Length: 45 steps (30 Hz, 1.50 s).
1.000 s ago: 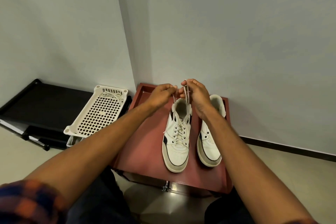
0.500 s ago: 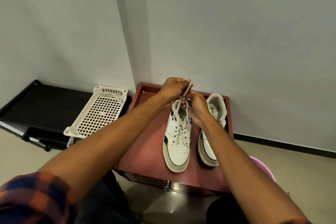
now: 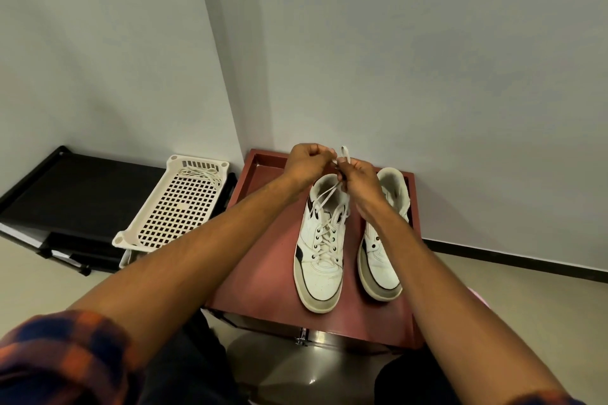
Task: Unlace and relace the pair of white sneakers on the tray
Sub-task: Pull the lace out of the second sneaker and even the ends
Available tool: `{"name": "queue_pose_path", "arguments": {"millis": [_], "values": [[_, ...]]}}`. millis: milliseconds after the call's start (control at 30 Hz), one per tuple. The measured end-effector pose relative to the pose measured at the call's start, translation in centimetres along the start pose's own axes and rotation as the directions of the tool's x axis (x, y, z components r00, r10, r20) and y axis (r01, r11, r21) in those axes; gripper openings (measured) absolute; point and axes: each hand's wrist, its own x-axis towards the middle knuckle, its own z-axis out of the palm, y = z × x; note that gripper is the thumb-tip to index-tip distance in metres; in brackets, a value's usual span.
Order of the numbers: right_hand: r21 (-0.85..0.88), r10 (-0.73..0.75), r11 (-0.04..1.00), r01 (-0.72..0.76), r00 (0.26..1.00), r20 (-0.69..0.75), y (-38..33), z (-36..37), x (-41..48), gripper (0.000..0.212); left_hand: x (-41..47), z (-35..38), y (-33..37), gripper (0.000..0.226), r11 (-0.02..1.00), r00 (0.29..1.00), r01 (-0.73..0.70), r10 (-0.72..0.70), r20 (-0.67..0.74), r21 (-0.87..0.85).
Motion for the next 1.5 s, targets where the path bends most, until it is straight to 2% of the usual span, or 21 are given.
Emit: {"name": "queue_pose_path", "arguments": {"millis": [100, 167, 233, 300, 367, 467, 500, 567, 767, 900, 1000, 1067, 1133, 1200, 1300, 1500], "values": [[-0.363, -0.085, 0.928, 0.085, 0.996, 0.014, -0.6, -1.0, 1.7, 0.038, 0.5, -0.8, -2.9, 0.009, 0.979, 0.999, -0.035, 0.031, 0.025, 0.199], [-0.615, -0.092, 0.778, 0.127, 0.992, 0.089, -1.0, -1.4, 3.1, 0.034, 0.6, -1.3, -4.6, 0.010, 0.937, 1.000, -0.026, 0.021, 0.016, 0.348], [-0.812, 0.026, 0.566, 0.141, 0.982, 0.188, -1.0, -1.2, 4.2, 0.026, 0.7, -1.7, -5.9, 0.019, 0.874, 0.998, -0.032, 0.001, 0.063, 0.485], [-0.906, 0.173, 0.405, 0.125, 0.962, 0.211, -1.1, -0.5, 4.7, 0.023, 0.8, -1.8, -6.9, 0.032, 0.797, 0.988, -0.062, -0.035, 0.148, 0.600], [-0.937, 0.215, 0.330, 0.116, 0.957, 0.195, -1.3, 0.7, 5.0, 0.023, 0.9, -1.7, -7.5, 0.028, 0.726, 0.982, -0.129, -0.003, 0.190, 0.676], [-0.959, 0.218, 0.258, 0.116, 0.960, 0.175, -0.9, 2.1, 4.4, 0.021, 1.0, -1.6, -7.9, 0.018, 0.684, 0.986, -0.143, 0.036, 0.162, 0.716], [-0.964, 0.225, 0.245, 0.107, 0.961, 0.163, -0.5, 2.4, 4.2, 0.013, 1.1, -1.6, -7.9, 0.017, 0.672, 0.988, -0.137, 0.038, 0.151, 0.727], [-0.968, 0.201, 0.239, 0.075, 0.971, 0.125, 0.8, 2.6, 3.8, 0.020, 1.1, -1.8, -7.8, 0.015, 0.674, 0.991, -0.124, 0.044, 0.128, 0.728], [-0.970, 0.138, 0.224, 0.098, 0.982, 0.131, 0.5, 3.1, 3.8, 0.022, 2.0, -2.2, -7.7, 0.017, 0.836, 0.996, -0.068, 0.026, 0.083, 0.545], [-0.946, 0.095, 0.318, 0.069, 0.990, 0.104, -0.8, 1.6, 3.7, 0.021, 2.3, -2.8, -7.4, 0.011, 0.850, 0.996, -0.089, 0.077, 0.044, 0.520], [-0.877, -0.014, 0.479, 0.033, 0.999, 0.030, -1.5, -0.3, 2.7, 0.010, 2.2, -3.2, -7.8, 0.014, 0.801, 0.990, -0.140, 0.118, 0.076, 0.582], [-0.859, -0.001, 0.509, 0.048, 0.998, 0.055, -1.6, -1.0, 1.6, 0.008, 1.8, -3.2, -7.9, 0.018, 0.747, 0.978, -0.200, 0.115, 0.173, 0.634], [-0.859, 0.083, 0.502, 0.105, 0.982, 0.168, -1.0, -1.2, 0.5, 0.010, 1.4, -2.9, -8.0, 0.019, 0.672, 0.957, -0.275, 0.128, 0.259, 0.687], [-0.851, 0.119, 0.484, 0.202, 0.949, 0.293, -0.1, -1.0, -0.2, 0.024, 1.3, -2.6, -8.1, 0.017, 0.618, 0.942, -0.327, 0.154, 0.298, 0.715], [-0.838, 0.095, 0.426, 0.341, 0.904, 0.417, 1.0, -1.1, -0.5, 0.052, 1.5, -2.6, -8.1, 0.014, 0.576, 0.931, -0.359, 0.164, 0.326, 0.735], [-0.806, -0.038, 0.362, 0.469, 0.871, 0.490, 3.3, -2.4, -1.9, 0.084, 1.9, -3.2, -8.5, 0.013, 0.646, 0.930, -0.352, 0.159, 0.333, 0.677]]}}
